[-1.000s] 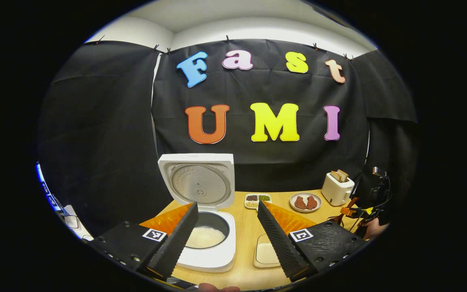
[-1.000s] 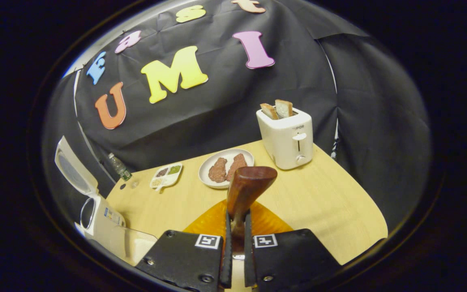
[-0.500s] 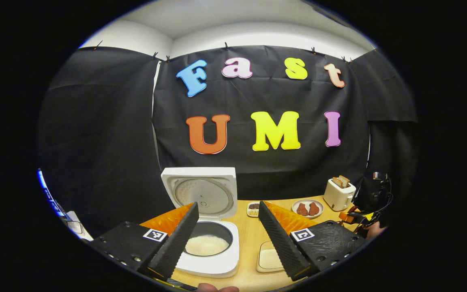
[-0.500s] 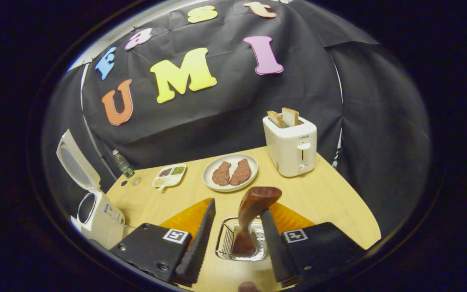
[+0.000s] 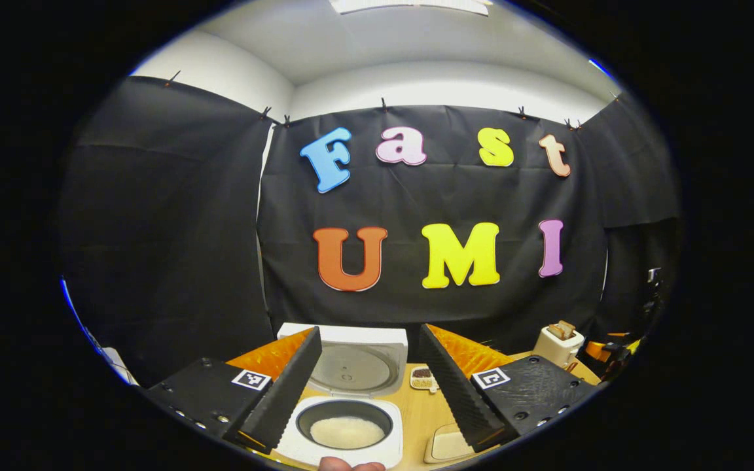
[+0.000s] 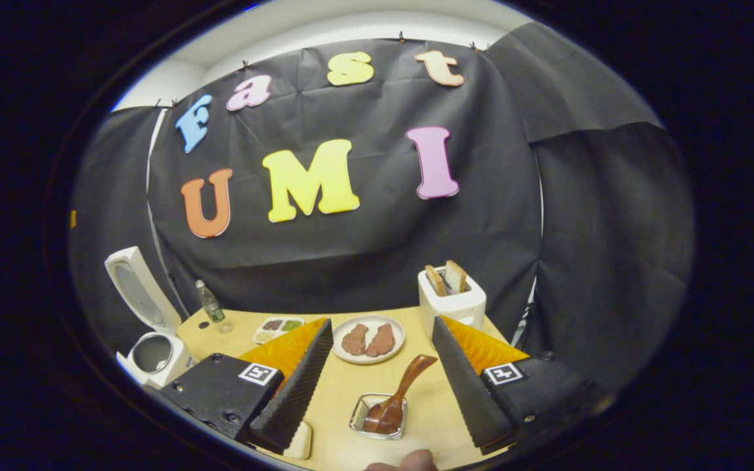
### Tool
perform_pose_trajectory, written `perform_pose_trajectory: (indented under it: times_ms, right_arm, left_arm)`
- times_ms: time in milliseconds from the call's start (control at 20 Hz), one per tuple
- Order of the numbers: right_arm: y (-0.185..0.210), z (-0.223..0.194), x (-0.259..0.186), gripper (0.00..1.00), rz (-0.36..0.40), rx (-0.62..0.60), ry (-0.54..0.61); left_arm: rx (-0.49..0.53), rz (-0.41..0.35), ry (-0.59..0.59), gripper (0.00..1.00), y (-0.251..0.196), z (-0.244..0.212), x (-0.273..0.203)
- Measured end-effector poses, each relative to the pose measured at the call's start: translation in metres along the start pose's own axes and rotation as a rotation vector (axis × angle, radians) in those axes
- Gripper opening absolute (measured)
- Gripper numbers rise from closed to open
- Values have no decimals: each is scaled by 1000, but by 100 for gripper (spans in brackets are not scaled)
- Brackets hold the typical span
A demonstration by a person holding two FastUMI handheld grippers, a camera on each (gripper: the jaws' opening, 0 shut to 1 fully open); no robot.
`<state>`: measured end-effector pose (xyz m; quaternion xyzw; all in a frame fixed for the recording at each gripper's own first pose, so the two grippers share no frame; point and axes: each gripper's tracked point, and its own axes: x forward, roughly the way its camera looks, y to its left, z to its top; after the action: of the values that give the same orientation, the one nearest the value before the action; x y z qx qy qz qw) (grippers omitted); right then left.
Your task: Close the left gripper, press the button to open the rice cooker; take a wooden spoon from the chopstick holder with the right hand, scoop a spoonful of rice and pour it into the rice cooker, then put the wooden spoon back into the chopstick holder.
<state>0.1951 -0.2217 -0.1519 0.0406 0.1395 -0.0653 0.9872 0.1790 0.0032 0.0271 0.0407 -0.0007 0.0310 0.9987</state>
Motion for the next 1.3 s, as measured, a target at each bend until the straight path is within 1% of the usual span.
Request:
perform_pose_trajectory:
  times_ms: [50,100,150,250,300,350,400,450,500,550,650,700,750,800,850,900,950,1000,1050,1150,1300]
  right_arm:
    - [2,11,-9,100,1,-11,-23]
    - [4,21,-18,96,2,-19,-43]
    - [7,30,-28,100,4,-27,-62]
    - [12,41,-47,100,8,-23,-91]
    - [13,42,-56,96,10,-8,-94]
    - [15,38,-66,100,17,10,-82]
    - [13,32,-74,100,8,21,-71]
    - [5,28,-83,96,-16,23,-68]
    - [-4,25,-89,96,-47,26,-67]
    - [-11,19,-98,100,-75,44,-51]
    - [-17,4,-117,100,-101,93,-13]
    - [-26,1,-122,96,-128,110,-6]
    - [-34,-1,-129,100,-154,123,-5]
    - [-39,-4,-134,100,-178,131,-4]
    - [-44,-6,-139,96,-198,137,-3]
    - [-47,-6,-145,96,-213,142,-6]
    - [-50,-6,-149,100,-227,148,-10]
    - [-52,-7,-150,96,-238,154,-11]
    - [-54,-7,-152,100,-244,160,-9]
    - [-50,-10,-152,100,-243,172,-1]
    - [-37,-9,-148,100,-217,161,-3]
  left_arm:
    - [4,-3,-13,96,2,7,9]
    - [-6,-8,-15,96,2,11,18]
    - [-26,-7,-15,96,4,15,28]
    - [-60,-4,-15,96,14,23,49]
    - [-61,-1,-14,96,20,23,62]
    - [-58,12,-7,96,29,19,76]
    - [-67,17,20,96,35,10,91]
    - [-79,16,49,96,38,1,104]
    - [-84,12,77,95,39,-6,116]
    - [-81,-1,100,95,40,-14,128]
    - [-73,-35,162,94,35,-34,151]
    - [-71,-48,197,95,35,-45,160]
    - [-69,-57,229,95,34,-56,170]
    - [-69,-59,264,95,35,-66,179]
    - [-68,-57,313,95,37,-79,184]
    - [-70,-52,346,95,37,-86,191]
    - [-73,-50,376,95,37,-92,195]
    - [-71,-45,404,95,38,-100,198]
    - [-70,-42,430,95,38,-106,199]
    - [-59,-44,472,95,36,-116,198]
    - [-17,-40,492,96,37,-124,193]
